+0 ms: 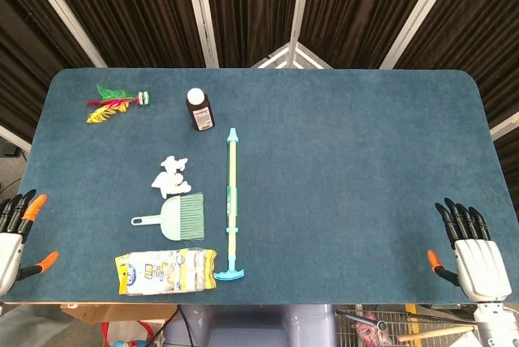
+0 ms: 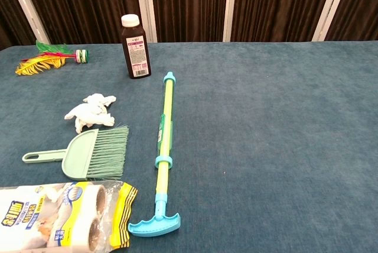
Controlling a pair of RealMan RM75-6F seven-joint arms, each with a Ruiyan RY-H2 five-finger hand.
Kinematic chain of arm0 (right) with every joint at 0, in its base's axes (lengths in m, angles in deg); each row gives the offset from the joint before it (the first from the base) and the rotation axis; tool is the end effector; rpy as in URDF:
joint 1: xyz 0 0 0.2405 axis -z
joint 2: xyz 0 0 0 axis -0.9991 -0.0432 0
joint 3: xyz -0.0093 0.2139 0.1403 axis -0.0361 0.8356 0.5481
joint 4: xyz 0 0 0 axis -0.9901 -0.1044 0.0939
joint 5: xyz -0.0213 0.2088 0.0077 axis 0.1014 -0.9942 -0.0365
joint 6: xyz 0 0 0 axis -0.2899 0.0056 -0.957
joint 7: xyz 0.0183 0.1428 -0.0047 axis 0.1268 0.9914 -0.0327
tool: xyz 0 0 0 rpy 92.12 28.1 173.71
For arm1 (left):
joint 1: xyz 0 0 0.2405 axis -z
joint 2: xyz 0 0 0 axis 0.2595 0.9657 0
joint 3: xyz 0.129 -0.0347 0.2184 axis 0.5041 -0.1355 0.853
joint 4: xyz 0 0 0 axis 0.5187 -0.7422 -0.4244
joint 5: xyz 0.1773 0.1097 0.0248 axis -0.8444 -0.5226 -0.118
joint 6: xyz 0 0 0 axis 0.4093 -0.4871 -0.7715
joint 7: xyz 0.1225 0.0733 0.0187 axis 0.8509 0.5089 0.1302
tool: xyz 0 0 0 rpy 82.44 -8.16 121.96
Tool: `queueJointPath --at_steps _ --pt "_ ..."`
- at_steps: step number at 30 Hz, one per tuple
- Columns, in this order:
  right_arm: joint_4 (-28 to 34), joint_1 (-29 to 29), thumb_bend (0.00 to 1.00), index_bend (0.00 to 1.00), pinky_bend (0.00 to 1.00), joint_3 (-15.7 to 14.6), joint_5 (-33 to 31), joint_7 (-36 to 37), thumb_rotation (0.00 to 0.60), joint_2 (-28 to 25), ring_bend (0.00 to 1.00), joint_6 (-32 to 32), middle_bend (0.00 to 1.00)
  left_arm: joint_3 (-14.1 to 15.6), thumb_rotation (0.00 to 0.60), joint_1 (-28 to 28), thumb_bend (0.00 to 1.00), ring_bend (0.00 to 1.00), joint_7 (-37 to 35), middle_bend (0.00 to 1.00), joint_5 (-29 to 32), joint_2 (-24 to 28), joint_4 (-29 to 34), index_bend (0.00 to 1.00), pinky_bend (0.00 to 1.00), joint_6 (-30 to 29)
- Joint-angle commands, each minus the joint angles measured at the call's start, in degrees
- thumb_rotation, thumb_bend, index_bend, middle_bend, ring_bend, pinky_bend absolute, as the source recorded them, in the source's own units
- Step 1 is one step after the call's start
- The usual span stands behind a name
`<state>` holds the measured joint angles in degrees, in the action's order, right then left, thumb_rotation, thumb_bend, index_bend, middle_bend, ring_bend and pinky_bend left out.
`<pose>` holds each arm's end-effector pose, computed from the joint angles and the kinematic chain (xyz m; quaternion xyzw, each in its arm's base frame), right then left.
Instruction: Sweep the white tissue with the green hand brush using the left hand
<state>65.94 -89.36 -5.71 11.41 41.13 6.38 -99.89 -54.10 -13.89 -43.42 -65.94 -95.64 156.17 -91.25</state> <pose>-0.2963 -0.1561 0.1509 0.6093 -0.3931 0.3830 0.5723 -0.3045 0.1489 0.1562 -0.6128 -0.3622 -0.3841 0.5880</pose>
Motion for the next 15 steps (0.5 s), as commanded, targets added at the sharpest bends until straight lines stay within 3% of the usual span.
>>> queueJointPath --at_steps 1,5,7,8,10,12,15 --pt "-0.01 0.01 0.38 0.0 0.0 0.0 0.01 0.03 0.6 0.03 0.0 -0.02 0.0 0.02 0.6 0.01 0.01 0.0 0.13 0.0 0.06 0.02 0.01 0.0 0.05 0.09" --pt "0.01 -0.01 0.38 0.0 0.0 0.0 0.08 0.02 0.6 -0.04 0.0 -0.03 0.0 0.06 0.6 0.05 0.01 0.0 0.25 0.0 0.2 0.09 0.17 0.0 0.05 0.32" --pt "-0.03 0.0 0.38 0.0 0.0 -0.02 0.07 -0.03 0.6 -0.03 0.0 -0.02 0.0 0.11 0.6 0.07 0.01 0.04 0.36 0.02 0.23 0.15 0.23 0.0 0.11 0.46" --pt "0.0 0.01 0.38 0.0 0.0 0.0 0.0 0.03 0.6 -0.06 0.0 -0.01 0.0 0.18 0.6 0.08 0.02 0.1 0.6 0.08 0.33 0.19 0.3 0.0 0.18 0.63" --pt "0.04 0.0 0.38 0.0 0.0 0.05 0.12 0.14 0.6 -0.05 0.0 -0.16 0.0 0.0 0.6 0.25 0.06 0.36 2.08 0.33 0.63 0.09 0.41 0.04 0.45 0.95" --pt "0.08 -0.03 0.38 0.0 0.0 -0.02 0.24 -0.06 0.6 0.02 0.0 -0.09 0.0 -0.67 0.6 0.87 0.12 0.67 3.91 0.67 1.14 -0.24 0.79 0.19 0.74 1.55" --pt "0.11 -0.14 0.37 0.0 0.0 -0.09 0.15 -0.25 0.6 0.03 0.0 0.27 0.0 -1.52 0.6 2.31 0.19 0.91 4.91 0.94 2.88 -0.51 2.58 0.34 0.92 4.15"
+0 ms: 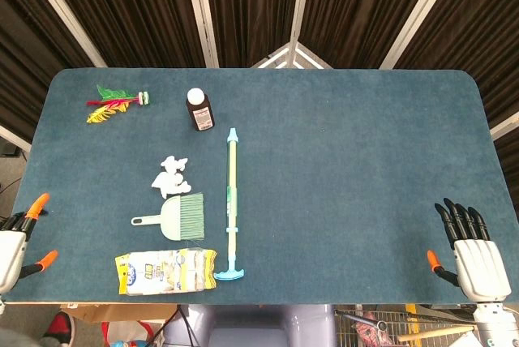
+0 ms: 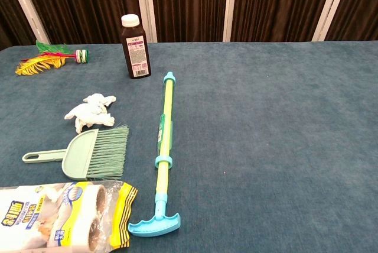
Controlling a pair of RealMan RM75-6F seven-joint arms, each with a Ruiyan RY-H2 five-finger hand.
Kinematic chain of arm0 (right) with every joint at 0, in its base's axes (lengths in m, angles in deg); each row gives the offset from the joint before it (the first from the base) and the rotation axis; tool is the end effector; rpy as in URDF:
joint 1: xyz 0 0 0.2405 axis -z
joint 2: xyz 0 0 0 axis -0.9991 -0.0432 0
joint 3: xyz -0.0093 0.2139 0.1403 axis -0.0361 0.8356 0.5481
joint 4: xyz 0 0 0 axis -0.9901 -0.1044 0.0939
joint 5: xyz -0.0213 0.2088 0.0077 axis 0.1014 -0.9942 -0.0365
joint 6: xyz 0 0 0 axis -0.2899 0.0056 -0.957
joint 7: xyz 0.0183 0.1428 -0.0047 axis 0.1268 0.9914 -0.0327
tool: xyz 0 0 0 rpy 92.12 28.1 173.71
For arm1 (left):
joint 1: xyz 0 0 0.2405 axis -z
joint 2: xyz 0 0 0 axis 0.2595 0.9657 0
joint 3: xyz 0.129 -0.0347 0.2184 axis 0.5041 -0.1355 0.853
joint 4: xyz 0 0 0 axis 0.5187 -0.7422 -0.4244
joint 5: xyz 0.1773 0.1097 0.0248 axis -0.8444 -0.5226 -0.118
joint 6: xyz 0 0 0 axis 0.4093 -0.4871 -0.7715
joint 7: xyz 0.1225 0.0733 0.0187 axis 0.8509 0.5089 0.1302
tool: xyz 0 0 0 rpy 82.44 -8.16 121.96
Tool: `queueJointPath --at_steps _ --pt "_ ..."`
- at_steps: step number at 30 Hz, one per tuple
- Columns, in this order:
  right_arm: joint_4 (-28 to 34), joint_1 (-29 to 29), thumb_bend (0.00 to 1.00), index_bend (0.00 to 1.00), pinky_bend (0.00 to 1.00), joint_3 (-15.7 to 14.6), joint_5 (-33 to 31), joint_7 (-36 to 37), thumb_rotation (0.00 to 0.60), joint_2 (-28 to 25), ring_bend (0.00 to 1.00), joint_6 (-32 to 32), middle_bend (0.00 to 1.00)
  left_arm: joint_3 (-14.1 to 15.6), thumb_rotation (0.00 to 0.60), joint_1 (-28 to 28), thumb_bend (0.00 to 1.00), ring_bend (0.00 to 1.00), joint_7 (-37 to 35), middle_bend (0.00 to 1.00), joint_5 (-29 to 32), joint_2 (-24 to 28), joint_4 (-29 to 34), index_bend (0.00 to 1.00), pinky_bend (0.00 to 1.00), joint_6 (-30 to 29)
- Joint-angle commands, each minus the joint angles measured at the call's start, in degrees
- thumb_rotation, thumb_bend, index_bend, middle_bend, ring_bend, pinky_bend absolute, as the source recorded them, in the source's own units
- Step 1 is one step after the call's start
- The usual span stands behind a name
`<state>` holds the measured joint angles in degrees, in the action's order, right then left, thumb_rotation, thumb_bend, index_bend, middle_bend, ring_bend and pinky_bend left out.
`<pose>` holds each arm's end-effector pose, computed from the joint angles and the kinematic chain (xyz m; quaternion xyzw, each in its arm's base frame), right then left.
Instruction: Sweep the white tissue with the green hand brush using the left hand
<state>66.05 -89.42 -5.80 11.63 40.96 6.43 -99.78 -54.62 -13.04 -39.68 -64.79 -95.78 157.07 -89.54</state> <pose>-0.2953 -0.1561 0.1498 0.6114 -0.3928 0.3830 0.5704 -0.3026 0.1553 0.1525 -0.6230 -0.3528 -0.3646 0.5954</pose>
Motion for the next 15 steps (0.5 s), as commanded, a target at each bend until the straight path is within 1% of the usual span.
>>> queueJointPath --at_steps 1,2,3,5,7,10,15 --pt "0.01 -0.07 0.37 0.0 0.0 -0.05 -0.06 -0.05 0.6 -0.02 0.0 0.2 0.0 -1.31 0.6 1.86 0.21 0.94 1.78 0.97 2.25 -0.48 2.05 0.37 0.95 3.08" --pt "0.06 -0.05 0.38 0.0 0.0 -0.03 -0.05 0.1 0.6 -0.04 0.0 0.13 0.0 -1.75 0.6 2.6 0.23 0.98 3.04 0.99 3.1 -0.77 2.53 0.41 0.98 4.29" --pt "0.06 -0.05 0.38 0.0 0.0 0.0 -0.03 0.19 0.6 -0.06 0.0 0.07 0.0 -2.0 0.6 3.1 0.24 1.0 3.94 1.0 3.77 -1.02 2.91 0.44 1.0 5.19" --pt "0.11 -0.02 0.38 0.0 0.0 -0.01 0.04 0.49 0.6 -0.14 0.0 -0.01 0.0 -2.72 0.6 4.52 0.27 1.0 6.36 1.0 6.11 -1.88 4.12 0.47 1.0 8.0" --pt "0.13 -0.02 0.38 0.0 0.0 -0.06 0.12 0.71 0.6 -0.21 0.0 -0.01 0.0 -3.32 0.6 5.83 0.29 1.0 8.79 1.0 8.62 -2.78 5.24 0.47 1.0 10.66" --pt "0.15 -0.07 0.38 0.0 0.0 -0.13 0.28 0.86 0.6 -0.27 0.0 0.06 0.0 -4.86 0.6 8.68 0.31 1.0 15.1 1.0 14.02 -5.46 6.28 0.47 1.0 15.11" --pt "0.15 -0.01 0.38 0.0 0.0 -0.03 0.16 1.14 0.6 -0.29 0.0 -0.11 0.0 -7.12 0.6 12.36 0.32 1.0 23.71 1.0 22.51 -10.23 6.53 0.45 1.0 18.91"
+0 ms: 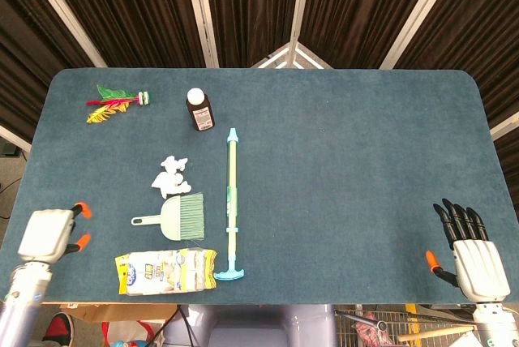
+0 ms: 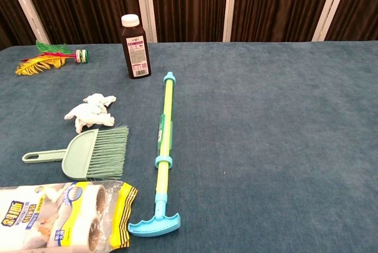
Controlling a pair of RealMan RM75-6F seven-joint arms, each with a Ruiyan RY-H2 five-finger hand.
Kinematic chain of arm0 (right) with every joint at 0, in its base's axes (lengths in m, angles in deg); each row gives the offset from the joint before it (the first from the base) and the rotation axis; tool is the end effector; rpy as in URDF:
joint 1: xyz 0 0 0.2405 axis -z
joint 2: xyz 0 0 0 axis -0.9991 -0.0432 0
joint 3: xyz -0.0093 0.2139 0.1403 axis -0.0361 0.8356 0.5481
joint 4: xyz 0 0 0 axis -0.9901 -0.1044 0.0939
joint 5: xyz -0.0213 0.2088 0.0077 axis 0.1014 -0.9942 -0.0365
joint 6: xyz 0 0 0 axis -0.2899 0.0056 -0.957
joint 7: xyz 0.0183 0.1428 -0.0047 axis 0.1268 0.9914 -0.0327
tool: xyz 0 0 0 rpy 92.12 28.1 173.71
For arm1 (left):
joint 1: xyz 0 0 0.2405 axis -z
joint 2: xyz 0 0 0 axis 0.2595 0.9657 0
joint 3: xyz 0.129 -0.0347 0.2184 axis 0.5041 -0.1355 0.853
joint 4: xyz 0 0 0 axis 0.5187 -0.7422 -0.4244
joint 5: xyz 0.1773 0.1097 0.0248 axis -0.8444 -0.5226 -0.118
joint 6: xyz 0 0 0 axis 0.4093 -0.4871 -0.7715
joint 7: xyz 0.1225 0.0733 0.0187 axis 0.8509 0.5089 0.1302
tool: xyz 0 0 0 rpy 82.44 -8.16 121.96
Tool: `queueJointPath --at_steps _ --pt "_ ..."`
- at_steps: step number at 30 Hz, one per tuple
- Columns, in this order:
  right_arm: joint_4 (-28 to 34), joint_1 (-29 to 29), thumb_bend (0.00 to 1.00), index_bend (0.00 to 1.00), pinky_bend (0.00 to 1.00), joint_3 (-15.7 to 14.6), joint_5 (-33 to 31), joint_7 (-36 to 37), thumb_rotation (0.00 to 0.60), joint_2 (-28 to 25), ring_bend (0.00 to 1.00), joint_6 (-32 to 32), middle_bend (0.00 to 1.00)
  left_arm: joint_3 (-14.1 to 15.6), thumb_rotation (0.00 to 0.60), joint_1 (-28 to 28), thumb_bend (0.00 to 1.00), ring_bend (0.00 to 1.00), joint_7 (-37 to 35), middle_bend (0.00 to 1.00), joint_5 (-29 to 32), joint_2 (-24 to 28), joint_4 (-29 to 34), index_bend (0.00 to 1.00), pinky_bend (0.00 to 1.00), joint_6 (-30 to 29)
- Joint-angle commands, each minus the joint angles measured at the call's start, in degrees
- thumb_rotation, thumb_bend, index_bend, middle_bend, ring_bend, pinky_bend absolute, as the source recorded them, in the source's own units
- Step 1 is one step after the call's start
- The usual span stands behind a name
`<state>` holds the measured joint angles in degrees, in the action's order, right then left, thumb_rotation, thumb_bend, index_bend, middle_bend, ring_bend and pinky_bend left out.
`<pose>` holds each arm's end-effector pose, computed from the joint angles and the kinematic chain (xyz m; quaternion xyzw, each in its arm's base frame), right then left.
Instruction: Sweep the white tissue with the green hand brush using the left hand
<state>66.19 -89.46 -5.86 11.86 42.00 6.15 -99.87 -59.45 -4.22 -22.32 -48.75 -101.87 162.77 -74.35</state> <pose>-0.2946 -0.1560 0.1510 0.6094 -0.3964 0.3885 0.5663 -0.2813 0.2112 0.0967 -0.6527 -0.3944 -0.2817 0.5823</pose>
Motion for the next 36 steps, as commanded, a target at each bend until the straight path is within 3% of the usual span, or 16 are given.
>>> queueJointPath --at_steps 1,14,31,34,36 --pt "-0.01 0.03 0.38 0.0 0.0 0.02 -0.09 0.15 0.6 -0.03 0.0 -0.01 0.0 -2.77 0.6 4.38 0.32 1.0 8.11 1.0 8.38 -5.24 0.72 0.45 1.0 4.26" --pt "0.06 -0.04 0.38 0.0 0.0 0.0 -0.14 0.71 0.6 -0.14 0.0 0.15 0.0 -5.5 0.6 11.18 0.35 1.0 17.72 1.0 22.25 -15.02 -2.11 0.46 1.0 6.11" --pt "0.06 -0.1 0.38 0.0 0.0 0.04 -0.34 1.14 0.6 -0.21 0.0 0.31 0.0 -4.88 0.6 15.9 0.38 1.0 20.24 1.0 28.98 -23.15 -8.27 0.48 1.0 5.66" --pt "0.03 -0.08 0.38 0.0 0.0 0.02 -0.25 1.15 0.6 -0.19 0.0 0.24 0.0 -4.45 0.6 16.02 0.43 1.0 19.94 1.0 29.68 -23.52 -8.97 0.5 1.0 5.5" --pt "0.08 -0.05 0.38 0.0 0.0 0.03 -0.29 1.15 0.6 -0.19 0.0 0.2 0.0 -4.09 0.6 15.9 0.54 1.0 19.32 1.0 29.82 -23.58 -9.4 0.58 1.0 5.39"
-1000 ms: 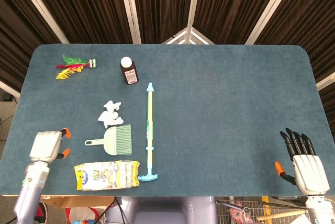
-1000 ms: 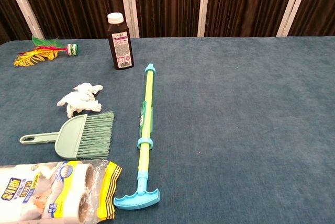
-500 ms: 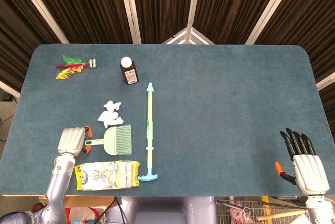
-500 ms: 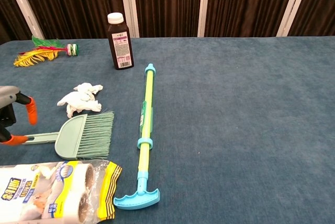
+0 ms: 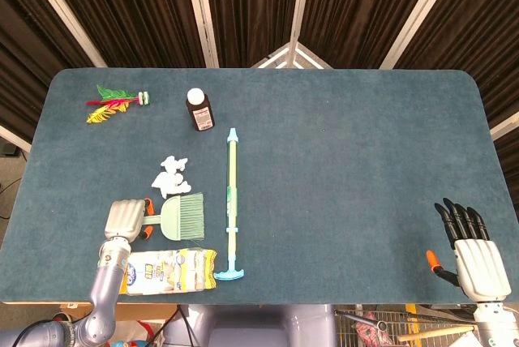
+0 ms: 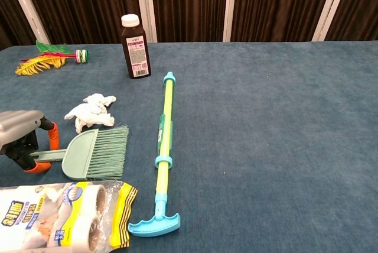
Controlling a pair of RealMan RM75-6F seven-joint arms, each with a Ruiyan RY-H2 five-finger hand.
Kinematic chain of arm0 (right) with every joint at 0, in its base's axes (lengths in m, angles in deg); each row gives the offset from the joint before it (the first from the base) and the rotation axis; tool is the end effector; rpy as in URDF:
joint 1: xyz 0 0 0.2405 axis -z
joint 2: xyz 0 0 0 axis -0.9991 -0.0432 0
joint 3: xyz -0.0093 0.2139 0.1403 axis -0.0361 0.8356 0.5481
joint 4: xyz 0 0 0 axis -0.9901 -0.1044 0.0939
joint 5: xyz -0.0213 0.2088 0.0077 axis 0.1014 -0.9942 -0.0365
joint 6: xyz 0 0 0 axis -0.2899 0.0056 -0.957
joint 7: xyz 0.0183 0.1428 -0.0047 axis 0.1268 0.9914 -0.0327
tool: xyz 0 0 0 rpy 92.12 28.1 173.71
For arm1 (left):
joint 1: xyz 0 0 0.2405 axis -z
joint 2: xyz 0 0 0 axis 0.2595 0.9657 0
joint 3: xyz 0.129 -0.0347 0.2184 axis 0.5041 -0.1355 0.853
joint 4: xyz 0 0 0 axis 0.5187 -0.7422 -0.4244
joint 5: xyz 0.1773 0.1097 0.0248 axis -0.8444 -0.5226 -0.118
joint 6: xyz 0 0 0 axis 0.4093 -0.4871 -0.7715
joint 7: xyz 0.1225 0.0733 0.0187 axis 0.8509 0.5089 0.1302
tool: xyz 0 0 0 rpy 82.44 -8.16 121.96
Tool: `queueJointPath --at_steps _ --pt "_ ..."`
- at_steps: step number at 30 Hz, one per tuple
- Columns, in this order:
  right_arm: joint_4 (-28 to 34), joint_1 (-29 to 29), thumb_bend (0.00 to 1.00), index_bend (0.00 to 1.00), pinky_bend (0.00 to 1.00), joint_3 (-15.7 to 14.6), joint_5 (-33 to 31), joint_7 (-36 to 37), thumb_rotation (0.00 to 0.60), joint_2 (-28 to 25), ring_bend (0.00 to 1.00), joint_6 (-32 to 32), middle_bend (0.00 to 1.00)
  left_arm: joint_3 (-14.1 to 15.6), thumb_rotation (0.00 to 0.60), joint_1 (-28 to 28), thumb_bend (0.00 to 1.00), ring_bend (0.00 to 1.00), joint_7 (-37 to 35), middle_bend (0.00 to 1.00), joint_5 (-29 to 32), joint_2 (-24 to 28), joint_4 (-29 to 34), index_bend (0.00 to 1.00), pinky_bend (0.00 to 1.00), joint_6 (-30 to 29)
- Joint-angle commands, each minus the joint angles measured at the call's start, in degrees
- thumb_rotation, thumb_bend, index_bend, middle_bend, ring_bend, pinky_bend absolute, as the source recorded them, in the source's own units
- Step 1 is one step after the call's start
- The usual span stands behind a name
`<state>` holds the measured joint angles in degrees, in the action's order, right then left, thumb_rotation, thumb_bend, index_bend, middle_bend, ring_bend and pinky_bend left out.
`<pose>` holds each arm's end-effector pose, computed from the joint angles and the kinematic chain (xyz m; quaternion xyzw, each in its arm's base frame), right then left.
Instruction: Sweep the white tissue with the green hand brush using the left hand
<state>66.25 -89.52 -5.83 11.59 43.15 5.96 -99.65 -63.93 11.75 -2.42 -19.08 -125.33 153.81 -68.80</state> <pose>-0.2953 -0.1565 0.1517 0.6053 -0.4034 0.3919 0.5632 -0.2321 0.2701 -0.0292 -0.6618 -0.4712 -0.2043 0.5461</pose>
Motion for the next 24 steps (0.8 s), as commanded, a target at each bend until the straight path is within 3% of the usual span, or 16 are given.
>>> queueJointPath --at_steps 1,3,5,15,20,24 --pt "0.04 0.03 0.38 0.0 0.0 0.03 -0.06 0.02 0.6 -0.01 0.0 -0.05 0.0 0.56 0.6 -0.12 0.59 1.0 -0.93 1.0 -0.3 0.01 -0.38 0.61 1.0 -0.41" --pt "0.04 0.05 0.38 0.0 0.0 0.05 -0.07 0.06 0.6 -0.01 0.0 -0.09 0.0 0.82 0.6 -0.24 0.69 1.0 -1.74 1.0 -1.58 0.39 0.02 0.7 1.0 -1.01" --pt "0.07 0.07 0.38 0.0 0.0 0.05 -0.09 0.1 0.6 -0.01 0.0 -0.12 0.0 0.97 0.6 -0.41 0.72 1.0 -2.76 1.0 -3.51 1.21 0.98 0.74 1.0 -1.93" --pt "0.09 0.01 0.38 0.0 0.0 0.01 0.08 -0.27 0.6 0.12 0.0 -0.08 0.0 -0.69 0.6 0.24 0.73 1.0 -3.72 1.0 -11.58 8.89 11.29 0.78 1.0 -6.36" --pt "0.21 0.0 0.38 0.0 0.0 -0.02 0.09 -0.47 0.6 0.15 0.0 -0.03 0.0 -3.67 0.6 3.05 0.74 1.0 0.02 1.0 -10.03 10.67 14.83 0.78 1.0 -6.16" --pt "0.28 0.05 0.38 0.0 0.0 0.03 -0.08 -0.11 0.6 0.02 0.0 -0.07 0.0 -6.52 0.6 6.88 0.76 1.0 3.79 1.0 -4.95 8.89 13.04 0.79 1.0 -4.55"
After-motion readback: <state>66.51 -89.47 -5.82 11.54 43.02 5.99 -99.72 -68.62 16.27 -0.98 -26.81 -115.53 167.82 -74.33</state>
